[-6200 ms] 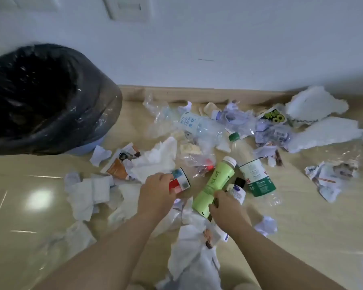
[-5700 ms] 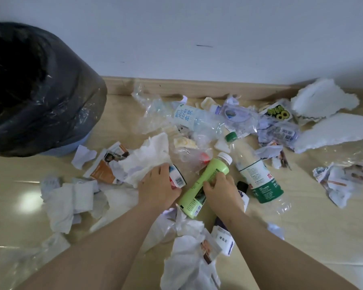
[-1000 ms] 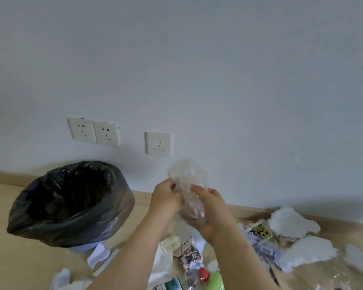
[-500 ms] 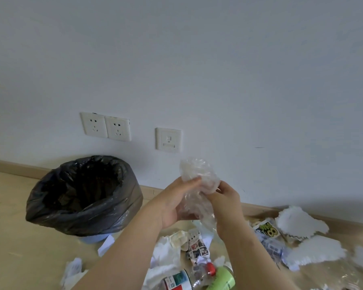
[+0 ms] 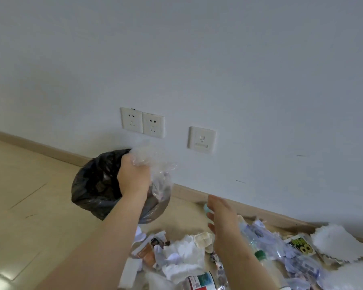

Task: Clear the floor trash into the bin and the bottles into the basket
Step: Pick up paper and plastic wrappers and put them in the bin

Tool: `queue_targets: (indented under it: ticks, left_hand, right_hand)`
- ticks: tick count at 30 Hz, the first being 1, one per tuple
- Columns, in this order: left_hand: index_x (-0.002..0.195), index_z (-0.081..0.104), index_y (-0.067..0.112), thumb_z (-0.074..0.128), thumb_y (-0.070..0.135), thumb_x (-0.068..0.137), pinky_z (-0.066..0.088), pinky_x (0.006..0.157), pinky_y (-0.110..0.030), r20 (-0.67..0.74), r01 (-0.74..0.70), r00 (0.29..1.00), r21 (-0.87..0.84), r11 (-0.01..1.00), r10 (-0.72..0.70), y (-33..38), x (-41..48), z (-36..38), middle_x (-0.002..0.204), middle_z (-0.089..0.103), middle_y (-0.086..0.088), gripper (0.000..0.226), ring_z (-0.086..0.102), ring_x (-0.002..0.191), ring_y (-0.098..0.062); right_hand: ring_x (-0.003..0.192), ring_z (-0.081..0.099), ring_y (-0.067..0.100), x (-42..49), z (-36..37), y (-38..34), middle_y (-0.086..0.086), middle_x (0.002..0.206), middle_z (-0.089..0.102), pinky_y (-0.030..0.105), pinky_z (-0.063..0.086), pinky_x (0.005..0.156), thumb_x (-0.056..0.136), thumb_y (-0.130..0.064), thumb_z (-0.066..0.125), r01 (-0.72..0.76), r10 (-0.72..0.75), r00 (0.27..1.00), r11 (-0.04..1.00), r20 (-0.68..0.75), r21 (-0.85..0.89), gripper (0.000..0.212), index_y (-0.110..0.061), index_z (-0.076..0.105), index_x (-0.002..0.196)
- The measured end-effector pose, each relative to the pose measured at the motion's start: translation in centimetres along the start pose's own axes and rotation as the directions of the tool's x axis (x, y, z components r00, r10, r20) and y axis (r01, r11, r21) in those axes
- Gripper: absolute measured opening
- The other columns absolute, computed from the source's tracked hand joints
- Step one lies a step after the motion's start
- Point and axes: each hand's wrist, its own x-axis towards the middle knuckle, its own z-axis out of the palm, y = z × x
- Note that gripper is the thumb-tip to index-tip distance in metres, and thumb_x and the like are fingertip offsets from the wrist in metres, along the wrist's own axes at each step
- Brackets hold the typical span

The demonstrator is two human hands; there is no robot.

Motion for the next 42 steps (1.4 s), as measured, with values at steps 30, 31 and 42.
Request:
queue_targets:
  ticks: [30, 31, 42]
  left_hand:
    - [0.108, 0.053, 0.021, 0.037, 0.003, 0.091, 0.035, 0.094, -0.039, 0.806, -0.719, 0.586, 0.470, 0.512, 0.083, -7.7, -4.1, 6.0, 0.111, 0.062, -0.007, 0.028, 0.055, 0.106, -0.030]
    - [0.118, 0.050, 0.022, 0.039, 0.004, 0.091, 0.035, 0.096, -0.039, 0.808, -0.712, 0.585, 0.470, 0.521, 0.070, -7.5, -4.4, 6.2, 0.117, 0.060, -0.007, 0.034, 0.053, 0.109, -0.031]
    - [0.085, 0.066, 0.013, 0.038, 0.011, 0.071, 0.046, 0.055, -0.027, 0.762, -0.999, 0.010, -0.018, 0.038, 0.647, -10.6, -14.0, 3.8, 0.081, 0.060, -0.007, 0.032, 0.058, 0.066, -0.023]
  right_hand:
    - [0.070, 0.054, 0.021, 2.4, -4.5, 8.1, 0.011, 0.079, 0.065, 0.032, 0.046, 0.068, 0.087, -0.009, 0.047, -0.097, 0.095, 0.995, 0.837, -0.031, -0.538, 0.016, -0.011, 0.062, 0.083]
    - [0.069, 0.055, 0.019, 2.3, -5.1, 7.9, 0.006, 0.078, 0.064, 0.029, 0.047, 0.067, 0.089, -0.010, 0.046, -0.082, 0.085, 0.996, 0.816, -0.021, -0.572, 0.017, -0.015, 0.060, 0.082]
    - [0.102, 0.059, 0.025, -0.8, -8.5, 12.5, 0.008, 0.117, 0.060, 0.030, 0.048, 0.085, 0.090, -0.017, 0.047, 0.238, 0.062, 0.961, 0.325, 0.271, -0.916, 0.031, -0.017, 0.056, 0.119]
